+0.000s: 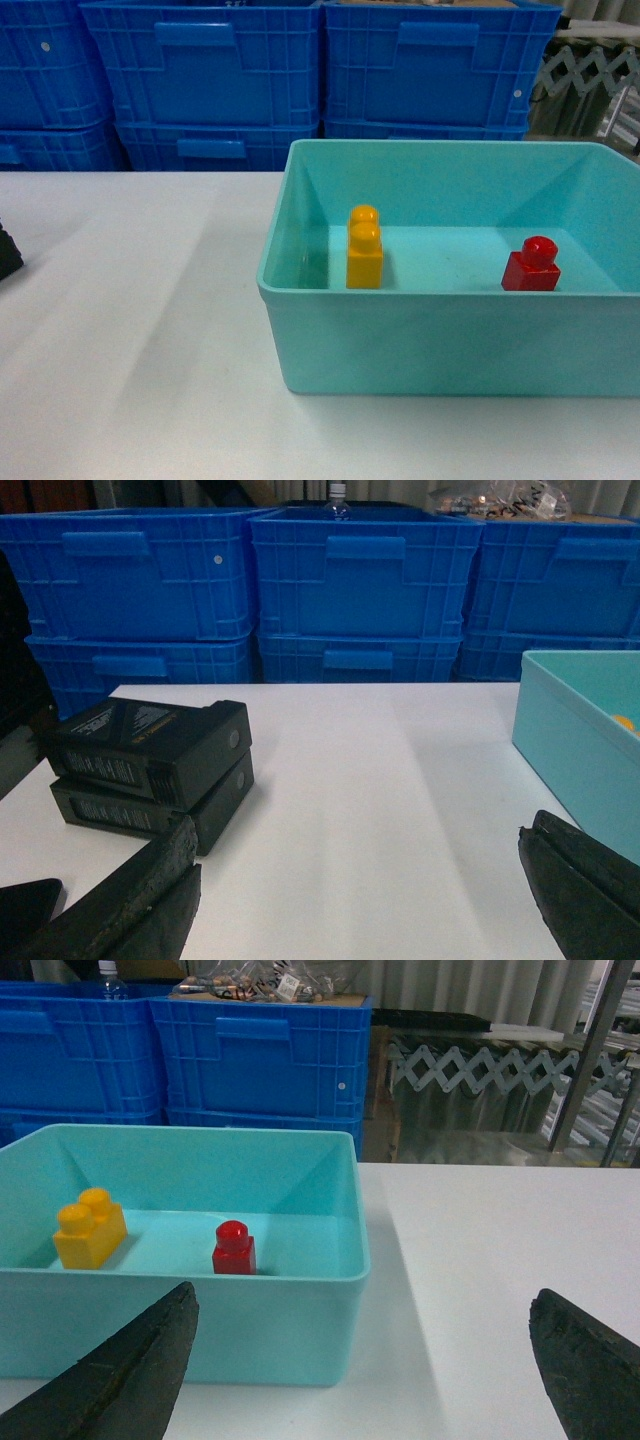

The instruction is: Pick red block from blue box to shelf

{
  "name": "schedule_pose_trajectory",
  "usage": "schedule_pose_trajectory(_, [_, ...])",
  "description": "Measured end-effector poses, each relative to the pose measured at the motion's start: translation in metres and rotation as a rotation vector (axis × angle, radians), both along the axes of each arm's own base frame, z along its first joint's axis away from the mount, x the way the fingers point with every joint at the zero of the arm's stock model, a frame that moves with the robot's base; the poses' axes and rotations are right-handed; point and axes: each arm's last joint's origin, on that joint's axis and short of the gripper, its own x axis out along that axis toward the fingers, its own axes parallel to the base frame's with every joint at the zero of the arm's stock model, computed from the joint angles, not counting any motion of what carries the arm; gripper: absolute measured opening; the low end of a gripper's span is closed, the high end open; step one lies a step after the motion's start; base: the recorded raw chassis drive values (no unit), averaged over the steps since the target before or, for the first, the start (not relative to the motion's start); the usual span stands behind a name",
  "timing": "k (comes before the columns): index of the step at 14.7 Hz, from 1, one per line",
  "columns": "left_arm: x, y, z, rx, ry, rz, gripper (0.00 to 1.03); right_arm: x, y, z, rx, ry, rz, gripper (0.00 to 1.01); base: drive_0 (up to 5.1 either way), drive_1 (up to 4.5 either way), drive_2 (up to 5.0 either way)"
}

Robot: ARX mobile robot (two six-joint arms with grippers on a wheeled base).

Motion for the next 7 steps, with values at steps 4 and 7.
schedule_pose_trajectory(4, [0.0, 0.0, 0.0, 0.0, 0.0, 0.0, 0.98, 0.0, 0.0, 0.0, 0.0, 0.0, 0.0, 0.98, 0.0, 0.0, 0.0])
schedule_pose_trajectory(7, [0.0, 0.0, 0.0, 0.0, 0.0, 0.0, 0.98, 0.0, 0.0, 0.0, 0.0, 0.0, 0.0, 0.98, 0.0, 0.0, 0.0])
